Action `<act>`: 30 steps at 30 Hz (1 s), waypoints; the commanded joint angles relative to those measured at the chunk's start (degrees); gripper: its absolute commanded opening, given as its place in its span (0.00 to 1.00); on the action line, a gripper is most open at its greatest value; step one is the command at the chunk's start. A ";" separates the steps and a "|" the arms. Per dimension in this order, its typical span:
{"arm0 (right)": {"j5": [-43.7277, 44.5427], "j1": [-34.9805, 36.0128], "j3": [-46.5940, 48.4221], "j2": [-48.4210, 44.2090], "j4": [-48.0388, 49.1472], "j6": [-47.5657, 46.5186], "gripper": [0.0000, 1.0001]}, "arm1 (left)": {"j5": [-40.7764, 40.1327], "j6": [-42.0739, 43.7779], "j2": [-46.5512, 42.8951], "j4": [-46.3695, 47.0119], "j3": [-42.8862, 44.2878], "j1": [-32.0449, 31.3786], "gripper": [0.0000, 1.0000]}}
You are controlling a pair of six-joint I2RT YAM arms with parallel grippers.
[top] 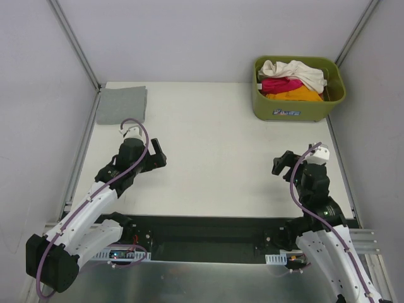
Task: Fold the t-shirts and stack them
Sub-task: Grab crumpled tshirt from bin with the right arm
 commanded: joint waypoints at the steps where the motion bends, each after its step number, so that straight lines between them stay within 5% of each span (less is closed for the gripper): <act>1: 1.30 -0.18 4.00 0.98 0.93 -0.43 0.97 | -3.26 -0.11 0.36 1.15 2.05 -0.20 0.99; 9: 6.38 -0.27 16.38 9.40 0.50 -4.03 0.97 | -4.05 -0.63 1.68 1.24 2.31 -0.20 0.99; 18: 14.22 -0.97 44.59 39.80 -8.47 -8.59 0.97 | -5.63 -0.72 2.12 1.07 2.14 -0.20 0.99; 30: 4.05 -11.34 85.89 80.93 -6.89 -10.36 0.97 | -4.93 -1.95 1.06 0.89 0.90 -0.20 0.99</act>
